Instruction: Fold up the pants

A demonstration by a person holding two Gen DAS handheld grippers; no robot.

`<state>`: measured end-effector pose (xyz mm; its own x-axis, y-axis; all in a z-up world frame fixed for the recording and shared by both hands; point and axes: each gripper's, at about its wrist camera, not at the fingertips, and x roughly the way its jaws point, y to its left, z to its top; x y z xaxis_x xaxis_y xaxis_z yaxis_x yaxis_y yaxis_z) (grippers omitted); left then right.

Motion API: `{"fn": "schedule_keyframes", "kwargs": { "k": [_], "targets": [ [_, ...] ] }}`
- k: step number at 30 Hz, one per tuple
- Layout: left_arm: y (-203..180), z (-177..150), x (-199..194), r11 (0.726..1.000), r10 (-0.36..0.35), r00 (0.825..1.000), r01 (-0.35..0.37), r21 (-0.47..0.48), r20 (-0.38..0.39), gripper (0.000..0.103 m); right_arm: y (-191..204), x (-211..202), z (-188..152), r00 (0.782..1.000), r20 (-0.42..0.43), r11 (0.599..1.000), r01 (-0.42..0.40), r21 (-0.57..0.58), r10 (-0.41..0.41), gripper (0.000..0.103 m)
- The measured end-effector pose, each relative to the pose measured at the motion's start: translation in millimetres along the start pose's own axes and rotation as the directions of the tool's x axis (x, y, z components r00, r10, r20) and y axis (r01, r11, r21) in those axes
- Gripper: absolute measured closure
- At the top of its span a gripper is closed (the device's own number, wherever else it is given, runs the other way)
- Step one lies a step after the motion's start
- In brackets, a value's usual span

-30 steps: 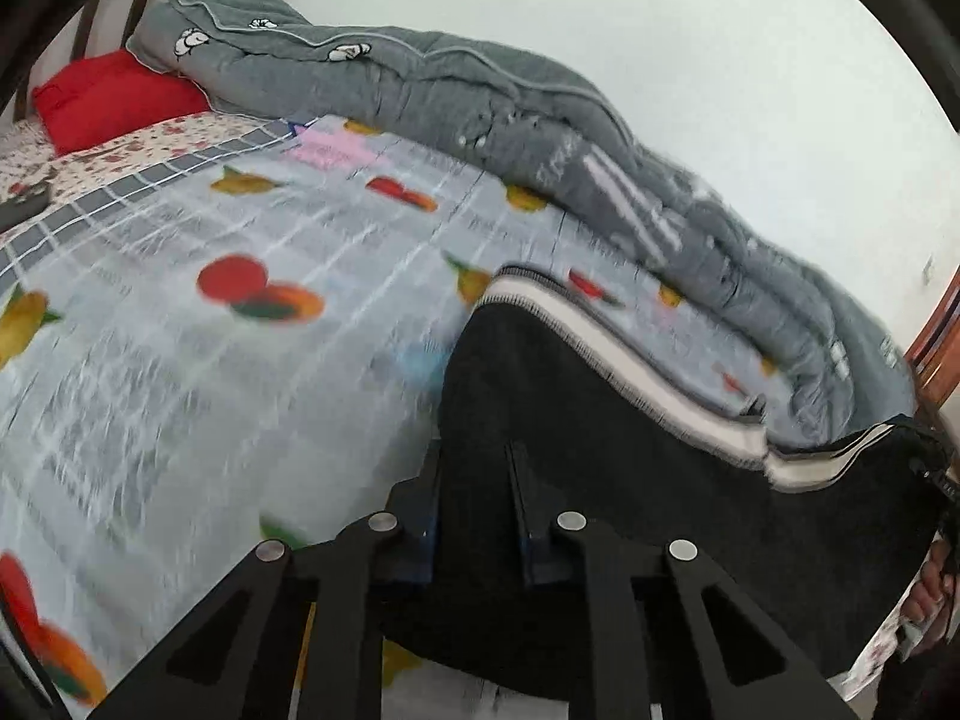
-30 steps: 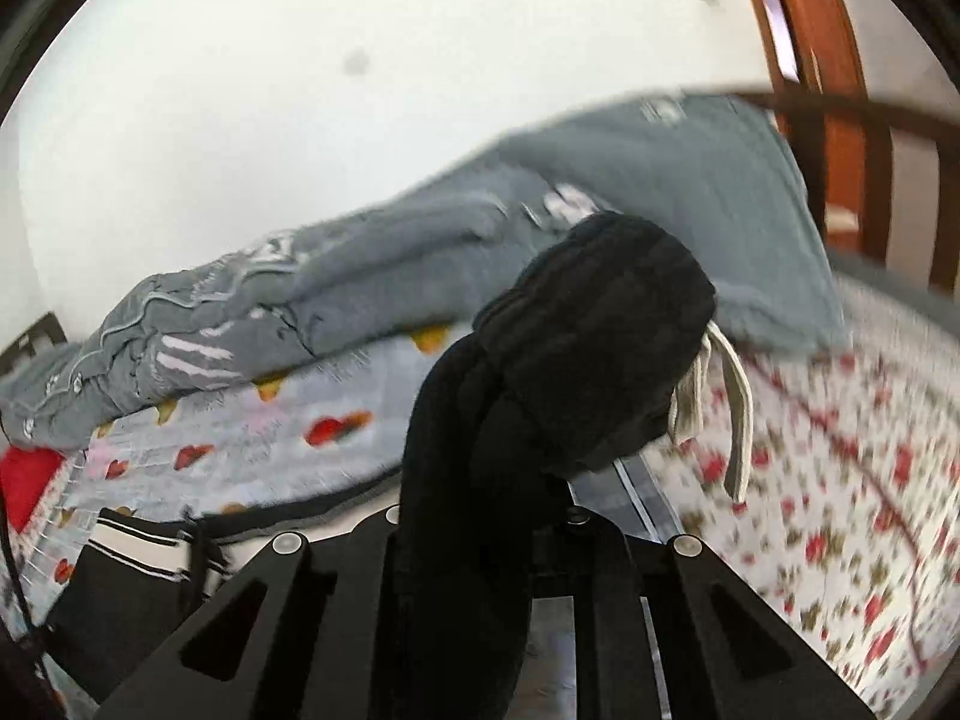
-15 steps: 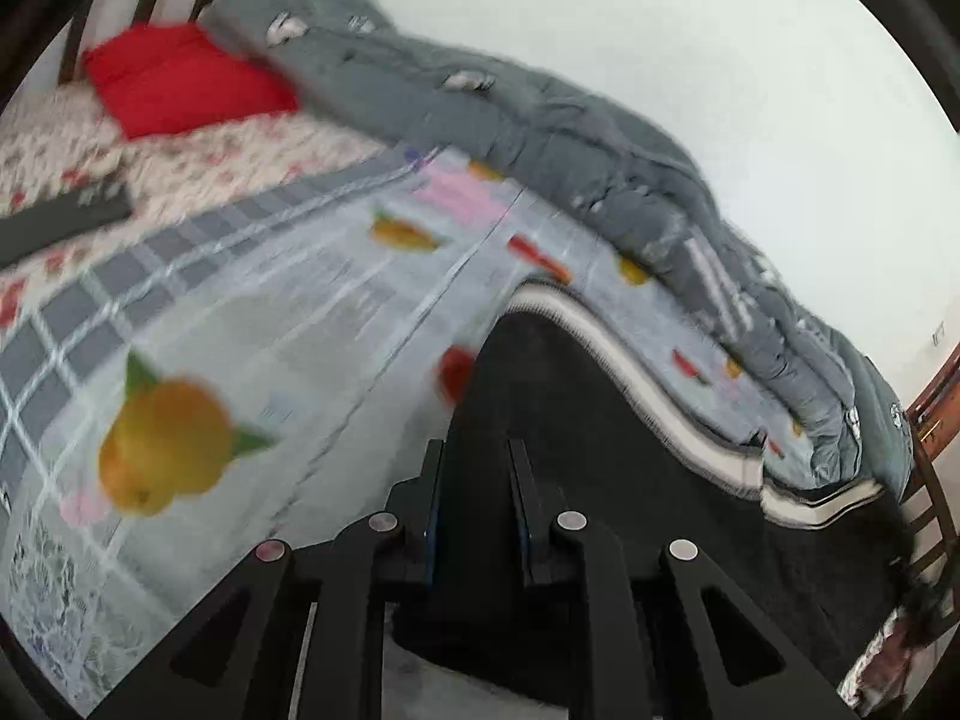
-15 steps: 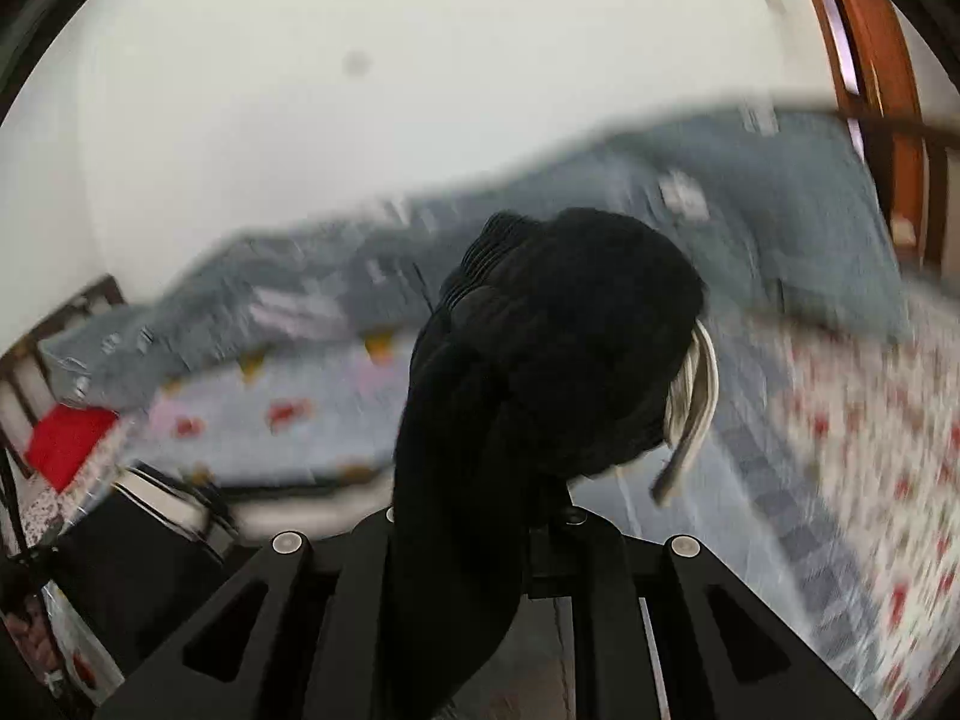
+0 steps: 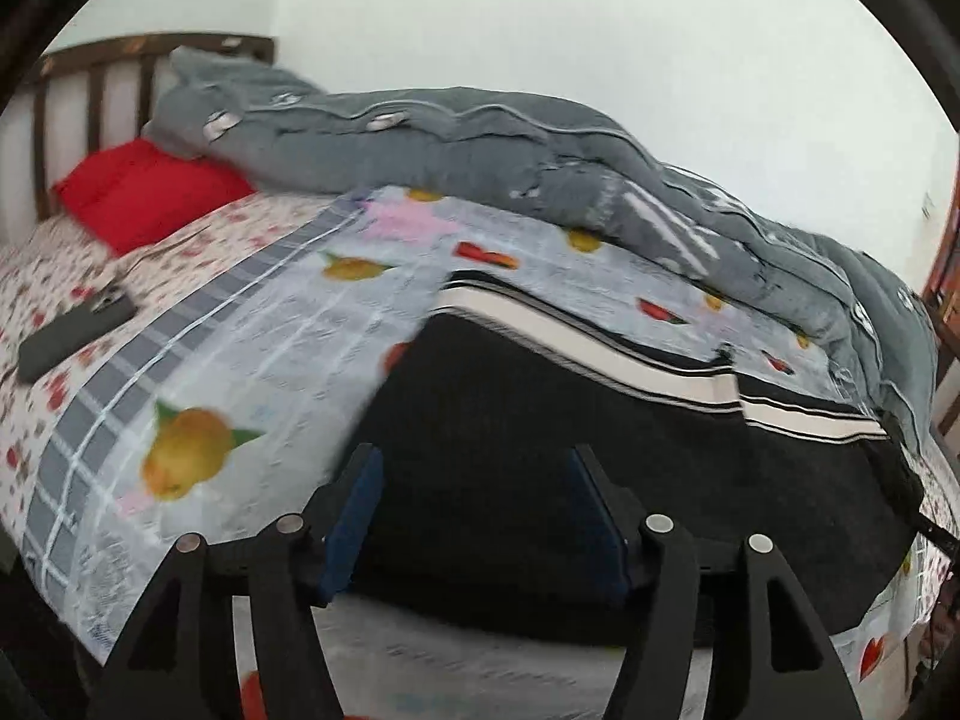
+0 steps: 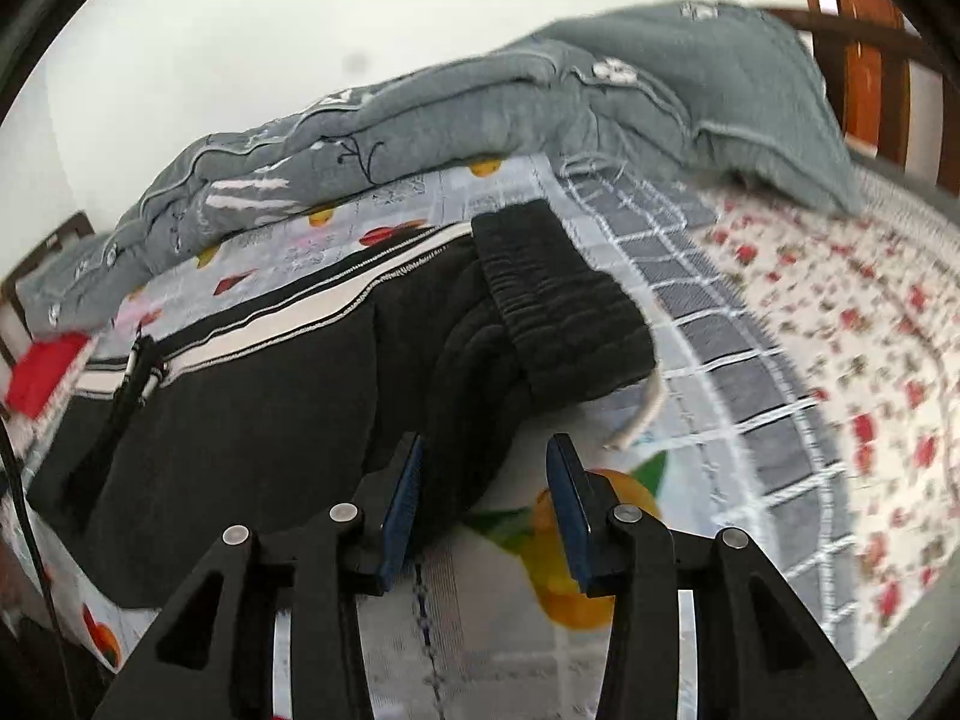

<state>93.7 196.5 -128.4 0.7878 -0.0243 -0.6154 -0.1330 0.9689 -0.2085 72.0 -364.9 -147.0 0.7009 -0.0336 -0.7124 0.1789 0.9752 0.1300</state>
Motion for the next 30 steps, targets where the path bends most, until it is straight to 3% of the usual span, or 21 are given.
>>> {"fn": "schedule_keyframes", "kwargs": {
  "k": [2,4,5,6,7,9,13,16,19,21,26,30],
  "targets": [
    [-19,-7,18,1.0,0.011,0.999,-0.01,0.029,-0.04,0.04,4,-12,-2,1.0,0.016,0.999,0.021,-0.026,-0.02,0.062],
    [-33,-25,38,0.997,0.033,0.991,-0.024,0.071,-0.128,0.04,10,-24,-4,0.997,0.041,0.996,0.061,-0.071,-0.058,0.062],
    [-42,-36,43,0.992,0.073,0.989,-0.058,0.116,-0.128,0.039,14,-31,-5,0.995,0.061,0.992,0.079,-0.098,-0.073,0.062],
    [-54,-49,36,0.977,0.117,0.992,-0.105,0.186,-0.054,0.039,17,-37,-6,0.994,0.077,0.99,0.085,-0.115,-0.077,0.062],
    [-57,-55,31,0.975,0.106,0.993,-0.094,0.203,-0.046,0.039,22,-44,-7,0.993,0.093,0.987,0.081,-0.14,-0.068,0.061],
    [-49,-60,22,0.989,-0.022,0.994,0.038,0.145,-0.109,0.037,31,-49,-6,0.994,0.104,0.984,0.055,-0.168,-0.038,0.058],
    [-30,-61,3,0.991,-0.085,0.991,0.095,0.089,-0.102,0.037,56,-37,-3,0.994,0.112,0.979,0.001,-0.204,0.023,0.056],
    [-19,-63,-13,0.996,-0.074,0.996,0.076,0.048,-0.057,0.037,70,-4,-7,0.994,0.028,0.973,-0.096,-0.212,0.105,0.054],
    [3,-67,-34,0.998,-0.062,0.998,0.062,0.005,0.024,0.032,69,43,-16,0.997,-0.067,0.981,-0.058,-0.185,0.046,0.055],
    [21,-65,-38,0.997,-0.053,0.998,0.056,-0.055,0.038,0.032,57,43,-17,0.994,-0.033,0.989,-0.104,-0.106,0.101,0.054],
    [65,-55,-20,0.973,-0.047,0.998,0.054,-0.225,0.036,0.032,66,42,-18,0.998,-0.041,0.99,-0.055,-0.13,0.05,0.054],
    [78,-41,12,0.95,-0.121,0.992,0.123,-0.286,0.025,0.03,62,43,-17,0.997,-0.041,0.991,-0.074,-0.109,0.069,0.052]
  ]
}}
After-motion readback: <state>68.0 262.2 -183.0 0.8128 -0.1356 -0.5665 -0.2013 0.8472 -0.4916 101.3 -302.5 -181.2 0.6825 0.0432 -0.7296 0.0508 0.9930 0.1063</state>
